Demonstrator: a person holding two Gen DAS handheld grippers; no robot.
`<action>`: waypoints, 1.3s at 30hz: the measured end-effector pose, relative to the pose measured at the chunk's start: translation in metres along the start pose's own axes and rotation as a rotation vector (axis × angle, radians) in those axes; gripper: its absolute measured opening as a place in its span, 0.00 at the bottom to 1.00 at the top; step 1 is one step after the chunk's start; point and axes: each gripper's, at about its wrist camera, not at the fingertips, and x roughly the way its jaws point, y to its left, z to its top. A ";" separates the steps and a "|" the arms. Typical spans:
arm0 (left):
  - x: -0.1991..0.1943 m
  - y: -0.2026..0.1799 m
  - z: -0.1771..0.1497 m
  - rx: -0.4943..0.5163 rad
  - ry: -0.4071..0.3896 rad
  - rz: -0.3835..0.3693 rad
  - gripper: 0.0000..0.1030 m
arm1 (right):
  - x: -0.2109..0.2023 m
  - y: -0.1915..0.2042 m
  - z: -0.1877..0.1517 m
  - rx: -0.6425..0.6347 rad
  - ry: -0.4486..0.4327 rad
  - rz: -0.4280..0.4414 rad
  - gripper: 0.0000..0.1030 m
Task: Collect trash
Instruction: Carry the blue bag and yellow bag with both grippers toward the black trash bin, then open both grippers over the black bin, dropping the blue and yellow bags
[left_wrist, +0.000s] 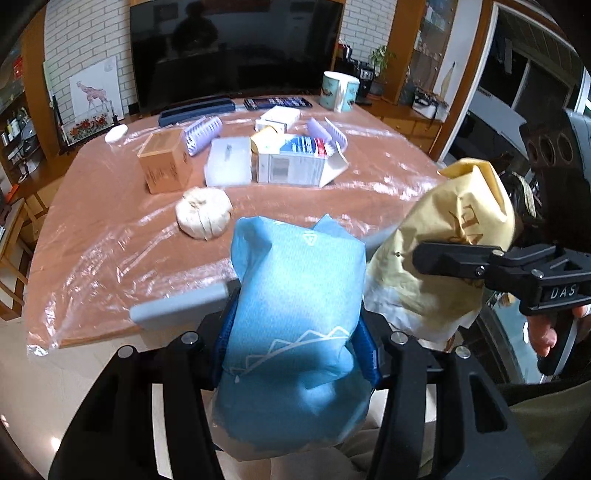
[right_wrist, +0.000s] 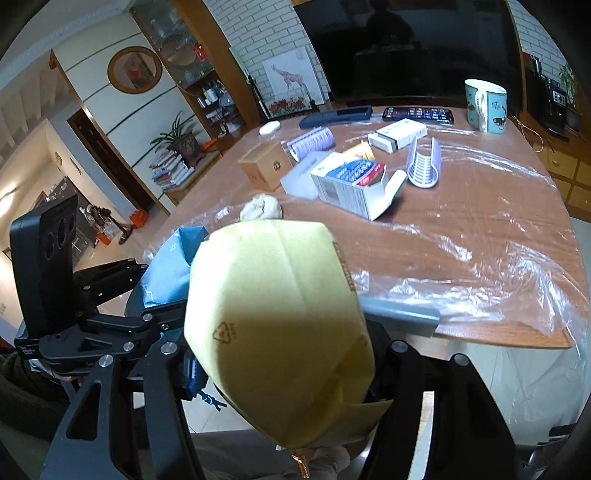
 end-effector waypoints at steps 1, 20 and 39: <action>0.003 -0.001 -0.002 0.005 0.007 0.001 0.53 | 0.003 -0.001 -0.003 -0.001 0.008 -0.005 0.60; 0.049 -0.008 -0.040 0.063 0.126 0.023 0.53 | 0.064 -0.008 -0.037 -0.050 0.142 -0.099 0.60; 0.093 0.002 -0.054 0.097 0.219 0.038 0.53 | 0.106 -0.022 -0.045 -0.026 0.202 -0.143 0.61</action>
